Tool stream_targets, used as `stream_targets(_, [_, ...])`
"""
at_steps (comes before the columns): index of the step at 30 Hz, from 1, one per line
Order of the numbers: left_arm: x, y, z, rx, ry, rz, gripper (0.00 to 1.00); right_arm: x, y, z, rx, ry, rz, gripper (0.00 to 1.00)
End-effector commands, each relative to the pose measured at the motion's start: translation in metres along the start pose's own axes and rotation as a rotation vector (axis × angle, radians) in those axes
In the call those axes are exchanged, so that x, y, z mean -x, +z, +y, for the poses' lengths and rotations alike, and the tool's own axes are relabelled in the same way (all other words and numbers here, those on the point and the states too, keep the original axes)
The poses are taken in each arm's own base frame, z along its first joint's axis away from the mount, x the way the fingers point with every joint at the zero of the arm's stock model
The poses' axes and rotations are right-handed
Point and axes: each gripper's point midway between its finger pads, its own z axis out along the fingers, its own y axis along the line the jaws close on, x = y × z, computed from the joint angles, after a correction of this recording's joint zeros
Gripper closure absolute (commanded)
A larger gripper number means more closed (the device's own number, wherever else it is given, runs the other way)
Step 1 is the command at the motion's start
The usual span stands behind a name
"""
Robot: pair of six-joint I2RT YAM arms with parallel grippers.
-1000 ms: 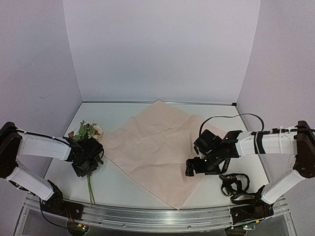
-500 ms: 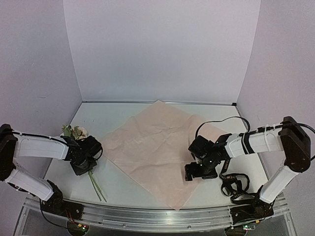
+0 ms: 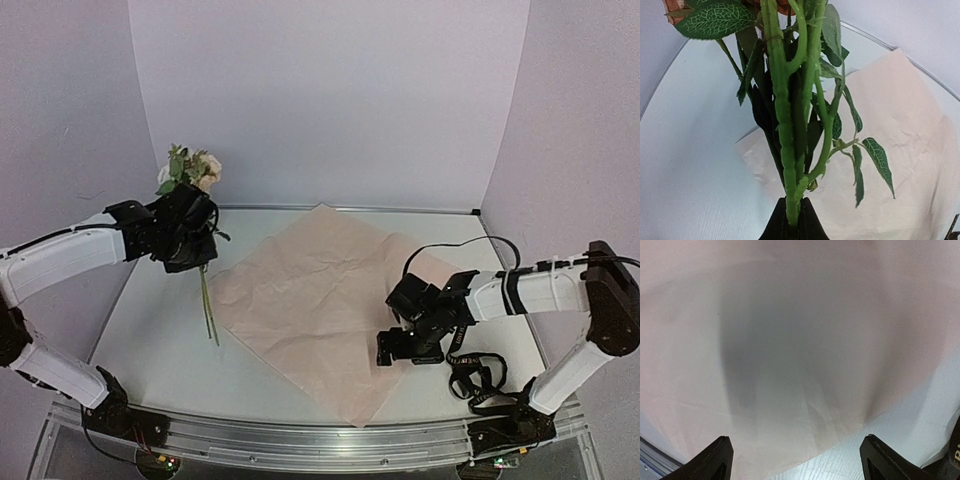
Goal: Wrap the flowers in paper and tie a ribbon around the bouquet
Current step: Place the fake flower on the flattened wrapping paper.
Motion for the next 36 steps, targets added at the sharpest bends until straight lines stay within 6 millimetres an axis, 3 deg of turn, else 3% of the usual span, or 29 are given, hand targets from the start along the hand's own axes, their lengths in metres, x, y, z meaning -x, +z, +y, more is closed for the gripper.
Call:
stream_targets(1, [0.021,0.002,-0.086,-0.177,0.126,-0.026,1.00,0.011,-0.041,-0.001,0.013,0.034,-0.098,0.07])
stream_targets(4, [0.022,0.016,-0.139,-0.266,0.153,-0.012,1.00,0.017,-0.065,-0.023,-0.053,0.043,-0.172,0.05])
stream_targets(8, [0.010,0.050,-0.200,-0.318,0.190,0.011,1.00,0.015,-0.078,-0.055,-0.102,0.114,-0.194,0.04])
stream_targets(15, [-0.007,0.108,-0.260,-0.334,0.150,0.044,1.00,0.001,-0.092,-0.085,-0.112,0.171,-0.218,0.04])
stream_targets(20, [-0.031,0.146,-0.283,-0.338,0.133,0.097,1.00,-0.008,-0.097,-0.095,-0.129,0.168,-0.216,0.04])
stream_targets(31, [-0.078,0.184,-0.292,-0.340,0.108,0.202,1.00,-0.019,-0.093,-0.101,-0.137,0.167,-0.191,0.03])
stream_targets(33, [-0.084,0.186,-0.292,-0.351,0.120,0.213,0.91,-0.019,-0.092,-0.101,-0.138,0.165,-0.186,0.03])
stream_targets(36, [-0.086,0.183,-0.291,-0.356,0.135,0.218,0.66,-0.018,-0.092,-0.100,-0.138,0.160,-0.184,0.03])
